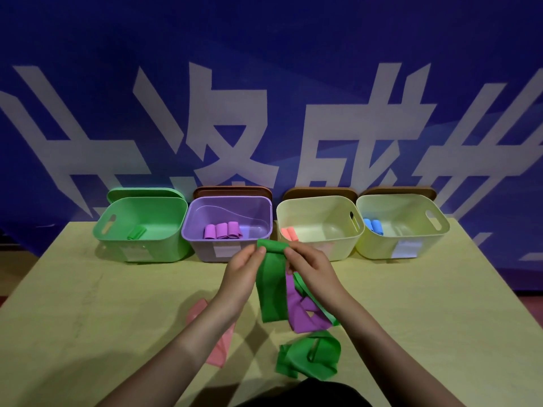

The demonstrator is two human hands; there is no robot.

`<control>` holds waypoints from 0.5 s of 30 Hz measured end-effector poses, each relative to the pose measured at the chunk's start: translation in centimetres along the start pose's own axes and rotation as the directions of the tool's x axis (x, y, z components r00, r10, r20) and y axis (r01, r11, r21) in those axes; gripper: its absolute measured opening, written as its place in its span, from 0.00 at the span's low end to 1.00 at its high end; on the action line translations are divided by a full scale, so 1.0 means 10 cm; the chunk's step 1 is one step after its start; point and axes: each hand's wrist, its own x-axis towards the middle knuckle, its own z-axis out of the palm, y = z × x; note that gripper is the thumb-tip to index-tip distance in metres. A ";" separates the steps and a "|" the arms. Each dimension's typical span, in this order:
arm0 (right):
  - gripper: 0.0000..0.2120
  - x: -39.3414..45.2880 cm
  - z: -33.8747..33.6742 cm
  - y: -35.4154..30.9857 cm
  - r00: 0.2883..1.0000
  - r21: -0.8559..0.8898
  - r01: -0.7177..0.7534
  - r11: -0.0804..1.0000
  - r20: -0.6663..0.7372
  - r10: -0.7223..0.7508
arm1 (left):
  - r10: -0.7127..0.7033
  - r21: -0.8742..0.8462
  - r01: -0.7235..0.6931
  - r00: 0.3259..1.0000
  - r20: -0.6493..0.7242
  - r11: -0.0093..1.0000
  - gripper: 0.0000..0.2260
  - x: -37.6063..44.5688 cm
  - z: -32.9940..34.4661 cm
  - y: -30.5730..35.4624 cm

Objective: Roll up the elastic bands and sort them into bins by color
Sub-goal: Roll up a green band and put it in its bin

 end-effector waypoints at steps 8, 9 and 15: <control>0.10 -0.02 0.02 0.04 0.997 0.032 -0.010 0.999 -0.079 0.012 | 0.049 0.084 -0.051 0.999 0.022 0.995 0.11 -0.09 0.04 -0.05; 0.10 -0.02 0.02 0.05 0.998 0.022 -0.008 1.000 -0.070 0.009 | 0.051 0.081 -0.053 0.998 0.023 0.995 0.10 -0.10 0.04 -0.05; 0.02 -0.03 0.06 0.02 0.998 -0.035 0.055 0.998 -0.029 -0.056 | 0.221 0.173 -0.217 0.975 0.001 0.961 0.15 -0.18 0.02 -0.05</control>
